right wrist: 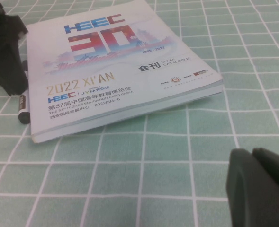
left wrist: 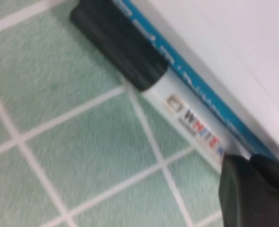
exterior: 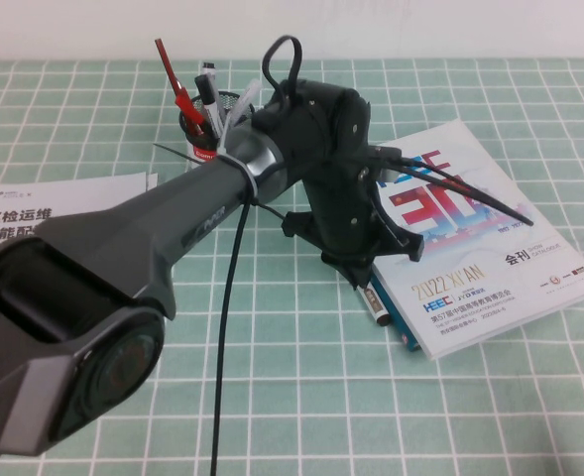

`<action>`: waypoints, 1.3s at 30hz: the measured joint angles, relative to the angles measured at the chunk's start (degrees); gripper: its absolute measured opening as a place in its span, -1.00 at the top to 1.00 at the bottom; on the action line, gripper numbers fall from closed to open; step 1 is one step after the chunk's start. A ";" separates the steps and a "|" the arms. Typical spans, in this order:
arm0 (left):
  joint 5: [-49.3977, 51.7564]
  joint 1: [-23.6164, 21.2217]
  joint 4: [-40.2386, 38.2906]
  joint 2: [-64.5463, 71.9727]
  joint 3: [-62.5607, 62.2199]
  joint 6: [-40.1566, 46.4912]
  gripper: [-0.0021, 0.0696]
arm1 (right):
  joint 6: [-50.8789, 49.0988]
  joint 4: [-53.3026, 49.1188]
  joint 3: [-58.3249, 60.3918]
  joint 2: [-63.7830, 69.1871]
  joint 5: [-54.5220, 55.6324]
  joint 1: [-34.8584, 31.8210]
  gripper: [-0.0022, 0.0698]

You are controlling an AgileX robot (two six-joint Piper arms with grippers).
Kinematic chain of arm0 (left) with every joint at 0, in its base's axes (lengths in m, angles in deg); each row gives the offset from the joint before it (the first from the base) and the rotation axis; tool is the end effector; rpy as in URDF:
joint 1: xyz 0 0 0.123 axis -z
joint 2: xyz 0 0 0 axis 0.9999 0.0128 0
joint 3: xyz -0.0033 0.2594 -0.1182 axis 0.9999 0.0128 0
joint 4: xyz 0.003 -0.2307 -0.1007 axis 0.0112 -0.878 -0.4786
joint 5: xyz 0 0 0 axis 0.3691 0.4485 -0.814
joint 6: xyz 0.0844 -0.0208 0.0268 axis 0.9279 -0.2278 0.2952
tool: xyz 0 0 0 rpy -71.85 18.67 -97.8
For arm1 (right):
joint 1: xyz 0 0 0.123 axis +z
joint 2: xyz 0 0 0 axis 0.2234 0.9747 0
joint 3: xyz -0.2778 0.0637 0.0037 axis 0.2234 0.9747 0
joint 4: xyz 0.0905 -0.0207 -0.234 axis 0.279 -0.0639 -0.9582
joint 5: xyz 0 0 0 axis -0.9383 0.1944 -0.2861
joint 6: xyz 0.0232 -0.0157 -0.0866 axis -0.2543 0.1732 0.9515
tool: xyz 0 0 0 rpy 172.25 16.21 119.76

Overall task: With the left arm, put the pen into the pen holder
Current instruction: Pick up the pen on the table

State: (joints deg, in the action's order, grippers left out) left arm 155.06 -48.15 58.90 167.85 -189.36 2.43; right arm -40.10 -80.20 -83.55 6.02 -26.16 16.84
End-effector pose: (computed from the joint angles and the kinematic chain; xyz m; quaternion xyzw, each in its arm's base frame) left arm 0.3696 -0.3403 0.1968 0.2505 0.9575 -0.1210 0.0761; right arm 0.0527 0.0084 0.1726 -0.0102 0.7951 0.0657 0.6029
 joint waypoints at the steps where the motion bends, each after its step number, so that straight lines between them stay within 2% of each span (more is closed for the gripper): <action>1: -0.55 0.03 0.00 0.11 0.00 0.00 0.95 | 0.00 0.00 0.00 0.00 0.00 0.00 1.00; 39: 1.09 0.87 5.20 0.31 -0.56 0.26 0.95 | 0.00 0.00 0.00 0.00 0.00 0.00 1.00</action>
State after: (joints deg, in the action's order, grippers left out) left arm 156.15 -47.28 64.09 168.16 -189.91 2.69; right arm -40.10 -80.20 -83.55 6.02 -26.16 16.84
